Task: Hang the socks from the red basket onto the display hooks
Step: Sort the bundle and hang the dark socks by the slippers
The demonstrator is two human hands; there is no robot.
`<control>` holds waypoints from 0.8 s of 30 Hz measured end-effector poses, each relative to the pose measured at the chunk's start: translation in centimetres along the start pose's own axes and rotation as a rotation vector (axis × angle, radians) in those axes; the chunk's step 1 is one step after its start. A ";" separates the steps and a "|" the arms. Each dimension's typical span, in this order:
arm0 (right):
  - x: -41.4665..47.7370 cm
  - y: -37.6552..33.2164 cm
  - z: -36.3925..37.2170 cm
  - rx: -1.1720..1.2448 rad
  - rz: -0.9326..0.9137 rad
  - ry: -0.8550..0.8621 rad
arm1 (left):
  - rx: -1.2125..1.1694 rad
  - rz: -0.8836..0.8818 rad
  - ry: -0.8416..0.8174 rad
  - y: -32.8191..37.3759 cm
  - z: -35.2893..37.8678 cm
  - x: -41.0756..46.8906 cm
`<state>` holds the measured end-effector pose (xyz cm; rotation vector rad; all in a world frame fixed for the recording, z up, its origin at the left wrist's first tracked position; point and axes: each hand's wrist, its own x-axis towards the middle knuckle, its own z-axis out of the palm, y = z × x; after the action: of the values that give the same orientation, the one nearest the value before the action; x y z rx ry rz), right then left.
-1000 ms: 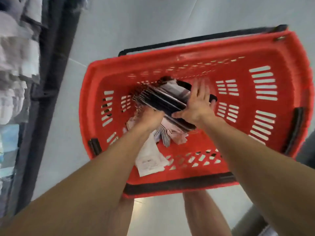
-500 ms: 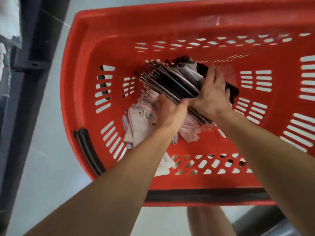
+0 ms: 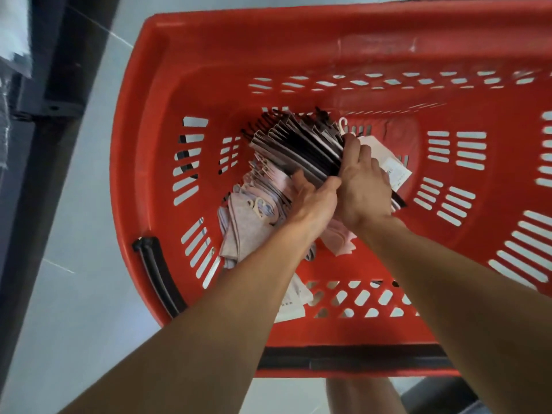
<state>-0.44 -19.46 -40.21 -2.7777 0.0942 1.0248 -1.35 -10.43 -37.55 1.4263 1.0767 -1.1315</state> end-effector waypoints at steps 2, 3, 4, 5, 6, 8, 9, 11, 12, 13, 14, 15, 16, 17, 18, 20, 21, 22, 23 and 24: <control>0.2 0.4 -0.5 0.037 -0.018 0.031 | -0.021 0.020 0.017 0.0 0.0 -0.1; 0.1 0.6 -0.9 0.050 -0.031 0.039 | -0.032 0.027 0.025 -0.1 0.0 -0.2; 0.0 0.9 -1.3 0.055 -0.050 0.044 | -0.043 0.029 0.033 -0.1 0.0 -0.5; -0.2 1.1 -1.7 0.056 -0.069 0.047 | -0.054 0.029 0.046 -0.1 0.0 -0.9; -0.5 1.4 -2.2 0.057 -0.086 0.048 | -0.070 0.033 0.062 -0.3 -0.1 -1.3; -1.4 2.0 -3.3 0.064 -0.116 0.059 | -0.125 0.052 0.088 -0.6 -0.1 -2.4; -2.1 2.4 -3.9 0.068 -0.126 0.064 | -0.155 0.057 0.091 -0.6 -0.1 -3.0; -3.5 2.9 -5.3 0.071 -0.135 0.070 | -0.197 0.053 0.083 -0.8 -0.3 -4.2; -4.3 3.0 -6.1 0.062 -0.138 0.069 | -0.212 0.046 0.074 -0.9 -0.5 -4.9; -5.2 3.2 -7.0 0.046 -0.145 0.066 | -0.229 0.043 0.065 -1.0 -0.7 -5.6; -6.1 3.2 -7.9 0.026 -0.146 0.050 | -0.245 0.039 0.051 -1.2 -0.9 -6.4; -7.1 3.2 -8.9 0.012 -0.158 0.040 | -0.260 0.032 0.028 -1.2 -1.2 -7.4; -8.1 3.1 -10.1 0.004 -0.166 0.029 | -0.275 0.020 -0.009 -1.1 -1.4 -8.5; -9.2 3.0 -11.2 0.004 -0.177 0.026 | -0.287 0.010 -0.048 -0.9 -1.7 -9.9; -10.4 2.7 -12.5 0.000 -0.179 0.022 | -0.308 0.004 -0.081 -0.6 -2.1 -11.4; -13.0 1.6 -15.4 -0.009 -0.163 0.046 | -0.388 0.039 -0.104 0.4 -2.7 -15.3; -14.5 0.8 -17.0 0.003 -0.160 0.082 | -0.431 0.077 -0.100 0.9 -3.1 -17.6; -16.1 -0.4 -18.9 0.023 -0.151 0.111 | -0.471 0.124 -0.093 1.4 -3.4 -20.1; -17.9 -1.8 -20.8 0.043 -0.166 0.154 | -0.515 0.188 -0.086 2.1 -3.7 -22.8; -19.9 -3.6 -22.8 0.052 -0.188 0.195 | -0.576 0.265 -0.076 2.7 -4.0 -25.7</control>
<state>-0.53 -20.27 -9.74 -2.7678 -0.1108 0.6962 -2.69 -8.39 -11.50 1.0184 1.0167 -0.6103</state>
